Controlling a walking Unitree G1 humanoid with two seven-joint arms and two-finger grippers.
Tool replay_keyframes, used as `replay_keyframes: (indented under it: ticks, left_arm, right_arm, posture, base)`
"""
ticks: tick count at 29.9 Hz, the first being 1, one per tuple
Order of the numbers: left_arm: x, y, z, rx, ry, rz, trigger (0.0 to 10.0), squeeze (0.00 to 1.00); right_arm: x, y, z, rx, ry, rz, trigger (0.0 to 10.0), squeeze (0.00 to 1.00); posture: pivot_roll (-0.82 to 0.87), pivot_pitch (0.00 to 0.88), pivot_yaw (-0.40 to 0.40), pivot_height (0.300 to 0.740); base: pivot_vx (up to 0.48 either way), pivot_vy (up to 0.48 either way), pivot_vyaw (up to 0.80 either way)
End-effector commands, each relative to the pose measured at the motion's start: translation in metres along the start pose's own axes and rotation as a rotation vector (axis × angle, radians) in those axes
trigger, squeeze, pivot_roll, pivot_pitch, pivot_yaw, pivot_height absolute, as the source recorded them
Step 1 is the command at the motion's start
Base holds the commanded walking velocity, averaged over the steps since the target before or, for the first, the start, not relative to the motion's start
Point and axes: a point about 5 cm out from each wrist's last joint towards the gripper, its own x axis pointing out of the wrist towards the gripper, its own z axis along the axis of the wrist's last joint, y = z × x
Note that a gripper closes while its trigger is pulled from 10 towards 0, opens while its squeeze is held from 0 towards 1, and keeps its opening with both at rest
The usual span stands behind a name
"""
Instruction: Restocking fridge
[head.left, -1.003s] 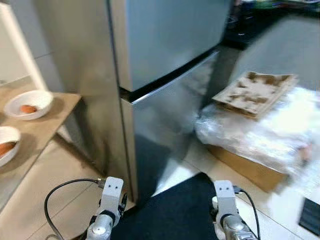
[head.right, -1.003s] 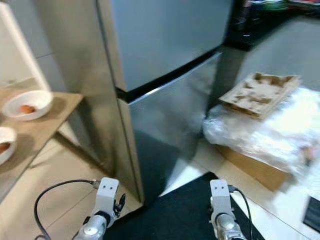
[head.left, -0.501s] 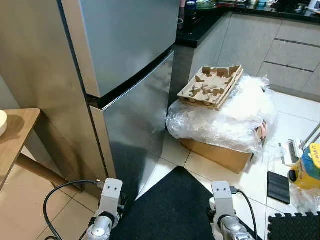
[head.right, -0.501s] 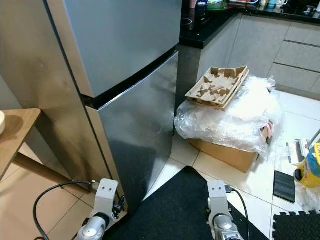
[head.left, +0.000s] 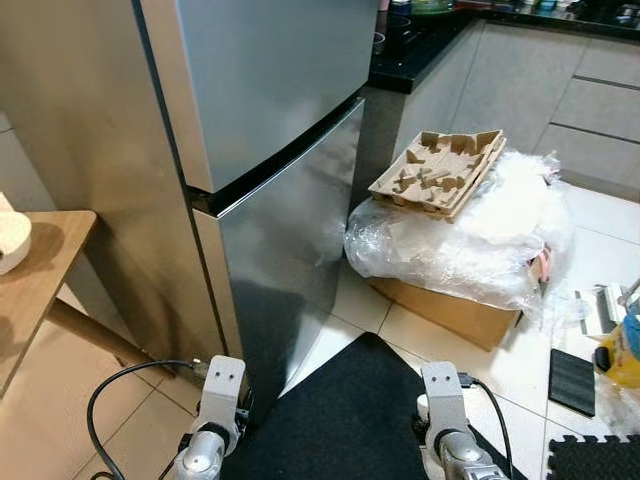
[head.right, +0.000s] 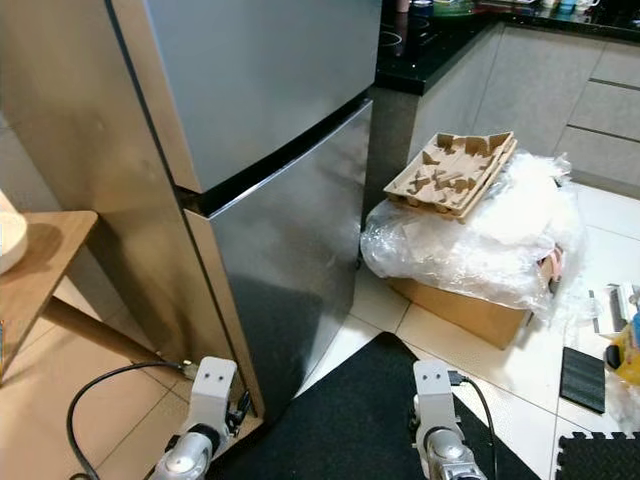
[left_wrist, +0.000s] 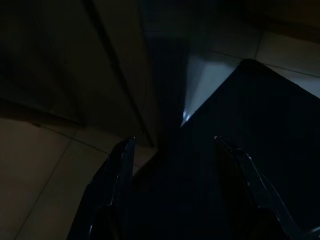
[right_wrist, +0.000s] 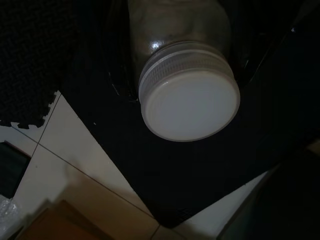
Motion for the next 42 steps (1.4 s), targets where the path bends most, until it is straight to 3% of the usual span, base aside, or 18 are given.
replay_keyframes:
  ticks: [1,25,28,31,42]
  left_arm:
    - [-0.002,0.0025,-0.0054,-0.011,0.026,0.009,10.0,0.0]
    - [-0.0006,-0.0008,-0.0016,0.045,0.008,-0.016,10.0,0.0]
    - [-0.0003,-0.0029,-0.001,0.062,0.006,-0.023,10.0,0.0]
    - [-0.0005,-0.0013,-0.0013,0.014,0.006,0.002,10.0,0.0]
    - [0.0,0.0049,0.0015,0.015,-0.014,0.029,10.0,0.0]
  right_arm:
    - [-0.0003,0.0044,0.0001,-0.005,-0.008,0.01,10.0,0.0]
    - [-0.0007,0.0031,-0.0013,-0.004,-0.008,0.002,10.0,0.0]
    - [-0.0007,0.0027,-0.001,-0.004,-0.01,0.002,10.0,0.0]
    - [-0.0007,0.0025,-0.0009,-0.004,-0.011,0.002,10.0,0.0]
    - [-0.0005,0.0046,0.0003,-0.002,-0.015,0.005,10.0,0.0]
  posture:
    - [-0.1,0.024,0.006,0.74]
    - [-0.1,0.024,0.007,0.74]
    - [-0.11,0.025,0.007,0.74]
    - [-0.11,0.026,0.007,0.74]
    - [-0.1,0.022,0.007,0.74]
  base:
    - [0.0,0.48,0.0]
    - [0.0,0.015,0.0]
    - [0.0,-0.48,0.0]
    - [0.0,-0.16,0.0]
    - [0.0,0.0,0.0]
